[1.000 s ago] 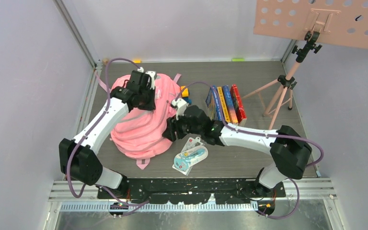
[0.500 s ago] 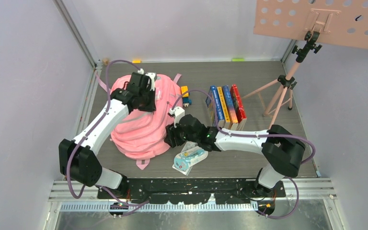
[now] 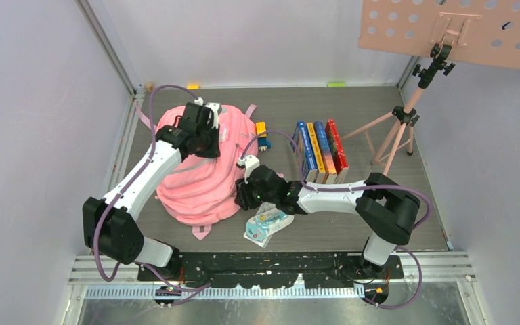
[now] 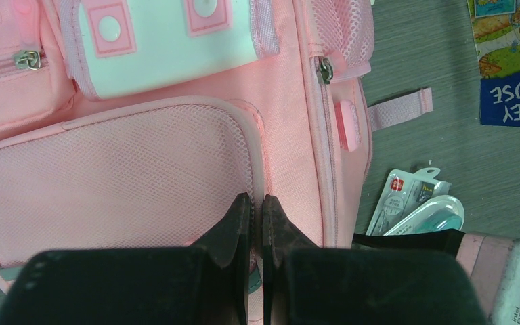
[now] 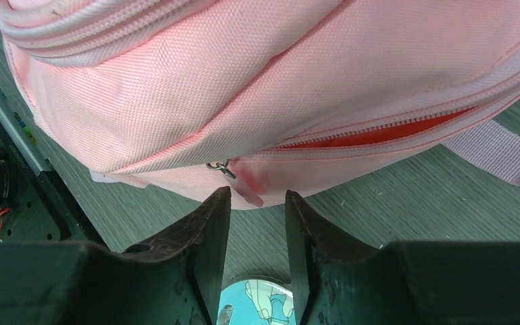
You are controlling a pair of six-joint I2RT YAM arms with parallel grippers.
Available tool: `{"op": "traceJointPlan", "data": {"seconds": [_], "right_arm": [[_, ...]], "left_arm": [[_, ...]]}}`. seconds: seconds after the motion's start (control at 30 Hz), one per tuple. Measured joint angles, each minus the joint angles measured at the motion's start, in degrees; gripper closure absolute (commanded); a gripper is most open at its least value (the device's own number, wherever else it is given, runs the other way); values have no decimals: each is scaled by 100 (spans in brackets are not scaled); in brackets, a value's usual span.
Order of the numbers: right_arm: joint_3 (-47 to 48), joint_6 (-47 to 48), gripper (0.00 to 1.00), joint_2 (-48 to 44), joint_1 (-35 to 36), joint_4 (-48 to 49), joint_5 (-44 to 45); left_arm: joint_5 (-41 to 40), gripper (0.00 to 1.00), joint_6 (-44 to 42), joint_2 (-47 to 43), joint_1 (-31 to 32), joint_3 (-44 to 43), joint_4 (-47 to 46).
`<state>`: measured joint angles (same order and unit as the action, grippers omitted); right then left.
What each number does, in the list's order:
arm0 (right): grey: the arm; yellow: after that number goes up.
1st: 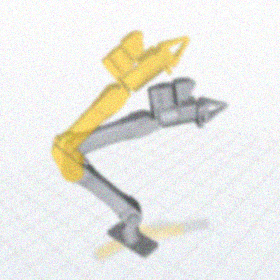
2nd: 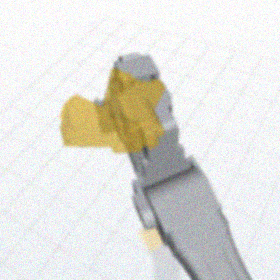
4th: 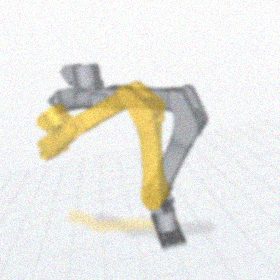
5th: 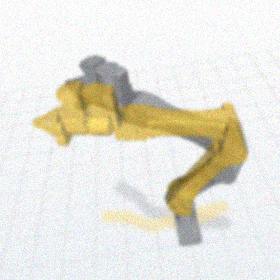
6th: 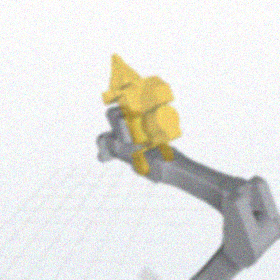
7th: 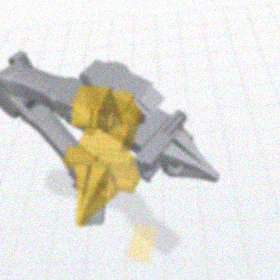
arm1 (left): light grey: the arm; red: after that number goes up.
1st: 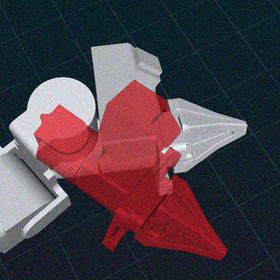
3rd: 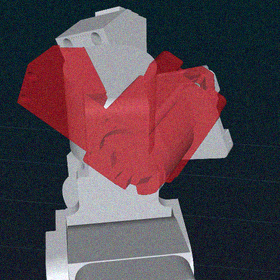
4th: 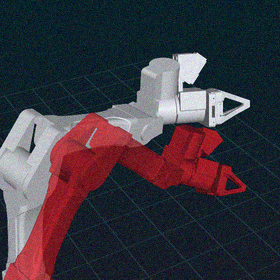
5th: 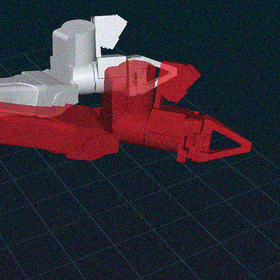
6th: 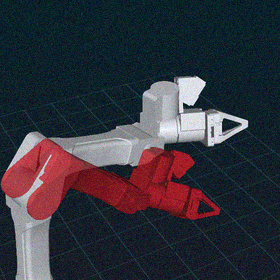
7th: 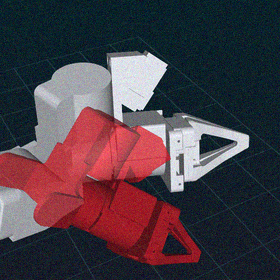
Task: Pack the student bag
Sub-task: Unzip the student bag at the center of the board.
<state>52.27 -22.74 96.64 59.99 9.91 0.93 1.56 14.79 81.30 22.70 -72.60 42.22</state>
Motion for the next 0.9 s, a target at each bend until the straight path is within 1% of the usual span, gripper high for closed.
{"op": "traceJointPlan", "data": {"seconds": [0.2,0.27,0.33,0.4,0.47,0.6,0.77,0.9], "right_arm": [[2,-2,62,142,7,83,-9],[2,-2,65,203,26,87,-9],[4,0,72,234,52,94,-9],[15,9,90,243,79,109,-11],[46,22,98,243,107,125,-15],[81,42,100,243,155,164,-42],[81,120,98,243,175,164,-42],[81,114,86,243,179,162,0]], "left_arm": [[0,100,-2,-2,0,9,-2],[0,100,-4,-2,0,9,-2],[0,100,-4,-2,0,9,0],[0,100,-4,-2,0,9,-2],[0,100,-4,-2,0,11,-2],[-2,100,-7,-2,0,11,-11],[-2,100,-15,-2,0,20,-11],[-2,100,-17,-2,0,20,-11]]}}
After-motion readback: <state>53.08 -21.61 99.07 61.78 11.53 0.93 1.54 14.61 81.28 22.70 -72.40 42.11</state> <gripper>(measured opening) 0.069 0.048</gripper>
